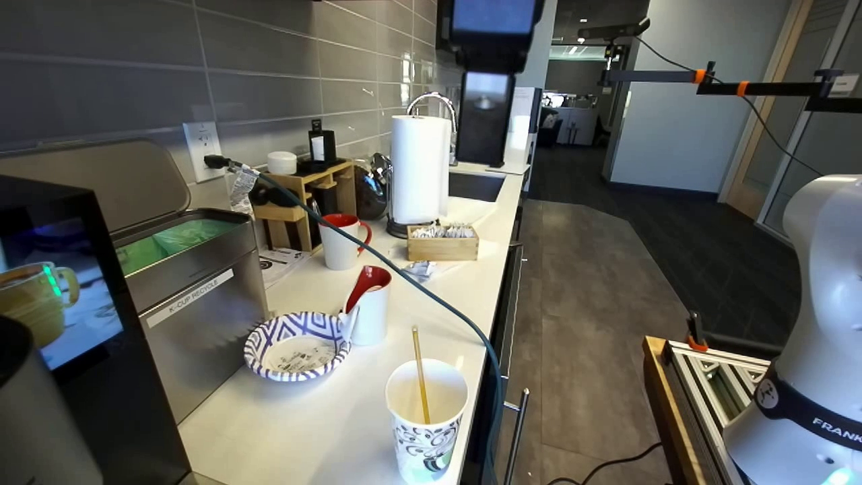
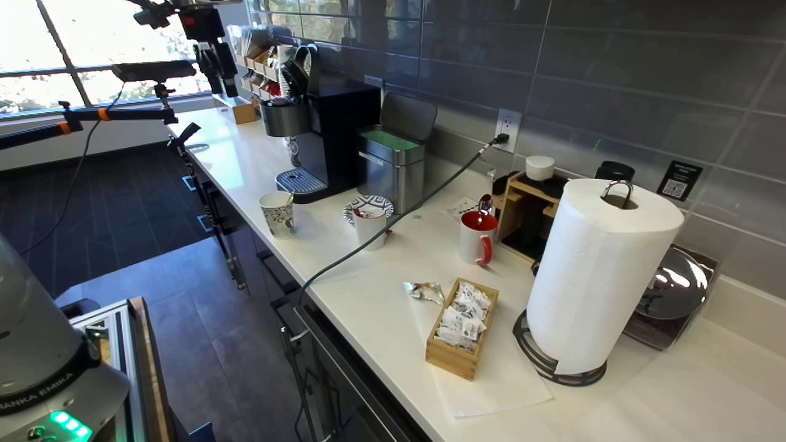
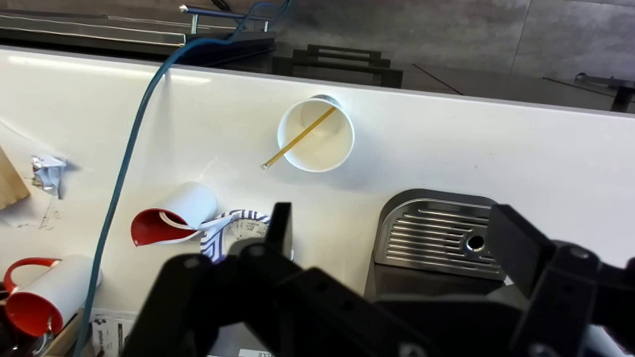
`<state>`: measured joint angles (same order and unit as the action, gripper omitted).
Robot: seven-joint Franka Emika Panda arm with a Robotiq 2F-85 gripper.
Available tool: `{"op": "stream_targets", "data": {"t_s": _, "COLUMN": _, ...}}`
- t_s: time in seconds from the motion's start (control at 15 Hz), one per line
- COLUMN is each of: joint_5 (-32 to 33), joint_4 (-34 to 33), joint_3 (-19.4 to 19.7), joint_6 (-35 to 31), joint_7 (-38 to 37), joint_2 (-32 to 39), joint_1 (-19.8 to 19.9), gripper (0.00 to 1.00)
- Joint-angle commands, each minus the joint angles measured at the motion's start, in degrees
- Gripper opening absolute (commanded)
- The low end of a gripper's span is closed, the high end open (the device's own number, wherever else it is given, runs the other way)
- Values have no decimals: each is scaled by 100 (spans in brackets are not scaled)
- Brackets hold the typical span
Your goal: Put the white item in the coffee maker
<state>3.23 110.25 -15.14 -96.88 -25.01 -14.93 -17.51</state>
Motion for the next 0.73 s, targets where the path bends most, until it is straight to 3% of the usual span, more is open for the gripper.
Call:
{"op": "stream_targets", "data": {"t_s": 0.0, "joint_5": -146, "joint_4": 415, "joint_3": 253, "joint_6": -105, "joint_7": 749, "joint_2": -328, "joint_1": 385, "gripper": 100}}
{"op": "stream_targets", "data": {"t_s": 0.33, "joint_5": 5, "joint_4": 1369, "joint_3": 1030, "joint_6": -316, "joint_7": 2801, "joint_2": -1076, "joint_1": 808, "gripper": 100}}
{"op": "stream_targets", "data": {"t_s": 0.53, "joint_5": -19, "joint_4": 2280, "joint_3": 1174, "joint_6": -545, "joint_7": 3304, "joint_2": -1683, "joint_1": 873, "gripper": 100}}
{"op": "stream_targets", "data": {"t_s": 0.6, "joint_5": -26, "joint_4": 1434, "joint_3": 1130, "joint_6": -200, "joint_7": 3122, "joint_2": -1053, "joint_1": 943, "gripper": 100}}
{"op": "stream_targets", "data": {"t_s": 0.67, "joint_5": -25, "joint_4": 1712, "joint_3": 1154, "joint_6": -289, "joint_7": 3200, "joint_2": -1228, "joint_1": 940, "gripper": 100}}
